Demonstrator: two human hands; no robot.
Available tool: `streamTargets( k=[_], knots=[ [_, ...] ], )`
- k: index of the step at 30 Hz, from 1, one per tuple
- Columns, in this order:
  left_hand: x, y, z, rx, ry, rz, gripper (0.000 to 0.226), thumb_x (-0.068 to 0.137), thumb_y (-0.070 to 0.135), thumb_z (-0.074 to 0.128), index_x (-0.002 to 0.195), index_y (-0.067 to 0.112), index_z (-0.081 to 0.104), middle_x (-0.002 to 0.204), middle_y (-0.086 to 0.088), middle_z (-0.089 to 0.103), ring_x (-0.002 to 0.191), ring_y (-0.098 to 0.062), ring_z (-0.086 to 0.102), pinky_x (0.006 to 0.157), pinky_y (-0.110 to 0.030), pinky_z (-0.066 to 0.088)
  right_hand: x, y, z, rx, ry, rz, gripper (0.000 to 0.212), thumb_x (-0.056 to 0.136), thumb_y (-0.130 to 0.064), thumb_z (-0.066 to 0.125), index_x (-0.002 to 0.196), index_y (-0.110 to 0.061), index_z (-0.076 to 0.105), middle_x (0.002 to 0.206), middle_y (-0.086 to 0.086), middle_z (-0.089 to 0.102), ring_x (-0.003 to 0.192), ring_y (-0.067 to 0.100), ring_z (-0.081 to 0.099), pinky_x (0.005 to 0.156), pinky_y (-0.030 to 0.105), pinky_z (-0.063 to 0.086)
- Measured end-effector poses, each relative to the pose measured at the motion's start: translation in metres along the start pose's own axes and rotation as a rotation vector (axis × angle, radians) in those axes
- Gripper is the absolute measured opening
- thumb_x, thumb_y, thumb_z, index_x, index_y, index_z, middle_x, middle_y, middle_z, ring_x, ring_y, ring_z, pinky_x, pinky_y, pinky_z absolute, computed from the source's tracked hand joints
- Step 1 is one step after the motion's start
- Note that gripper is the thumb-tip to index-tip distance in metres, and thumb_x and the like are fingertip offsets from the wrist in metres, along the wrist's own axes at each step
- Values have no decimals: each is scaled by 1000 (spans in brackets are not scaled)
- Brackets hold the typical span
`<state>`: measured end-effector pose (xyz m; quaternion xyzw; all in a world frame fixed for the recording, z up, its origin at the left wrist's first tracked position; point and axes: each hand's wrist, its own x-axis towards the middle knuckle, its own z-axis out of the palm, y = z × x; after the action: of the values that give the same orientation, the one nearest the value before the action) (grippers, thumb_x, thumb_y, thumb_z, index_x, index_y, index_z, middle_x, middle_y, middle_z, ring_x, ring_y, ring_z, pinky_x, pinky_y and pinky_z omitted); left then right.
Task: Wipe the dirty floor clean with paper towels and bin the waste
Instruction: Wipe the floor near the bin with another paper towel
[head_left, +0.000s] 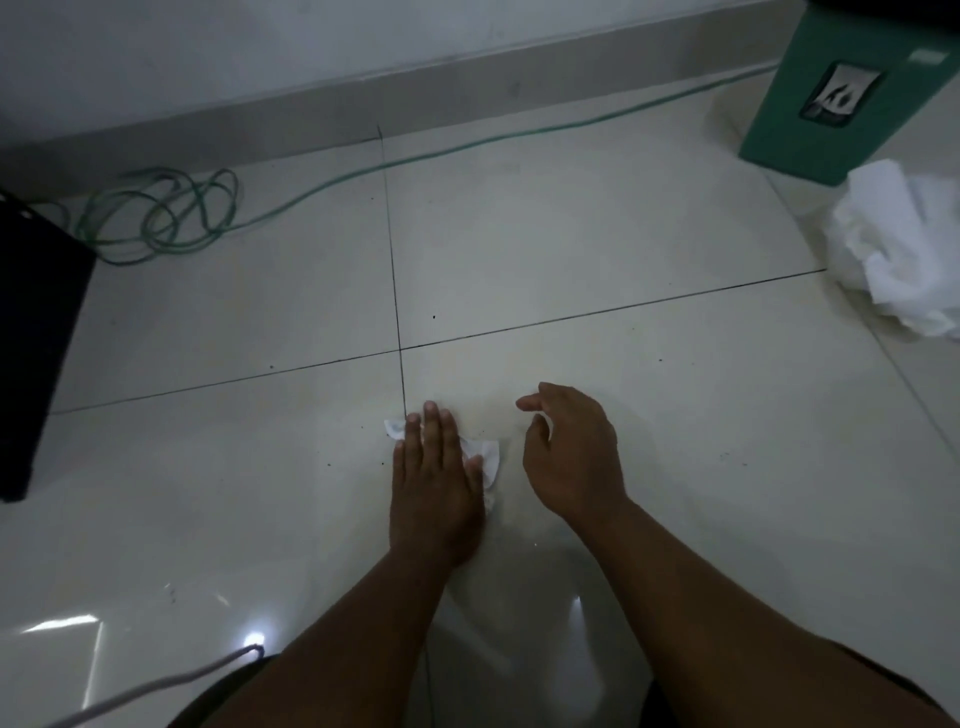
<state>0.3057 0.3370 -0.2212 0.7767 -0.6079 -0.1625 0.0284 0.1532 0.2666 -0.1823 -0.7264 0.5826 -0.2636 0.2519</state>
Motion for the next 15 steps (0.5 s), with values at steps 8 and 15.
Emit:
streamTargets(
  k=[8, 15],
  knots=[
    [-17, -35, -20, -81, 270, -230, 63, 98, 41, 25, 150, 9, 37, 157, -15, 36, 148, -36, 24, 119, -53, 24, -10, -10, 18, -106, -220, -143, 34, 101, -25, 49, 132, -20, 61, 148, 7, 51, 144, 30, 37, 121, 53, 24],
    [-28, 1, 2, 22, 37, -50, 60, 101, 51, 21, 157, 31, 20, 166, 0, 13, 154, -24, 2, 121, -52, 7, -13, -7, 23, -258, -277, -1, 46, 101, -44, 30, 144, -33, 40, 164, 5, 23, 154, 31, 5, 123, 58, 0]
  ],
)
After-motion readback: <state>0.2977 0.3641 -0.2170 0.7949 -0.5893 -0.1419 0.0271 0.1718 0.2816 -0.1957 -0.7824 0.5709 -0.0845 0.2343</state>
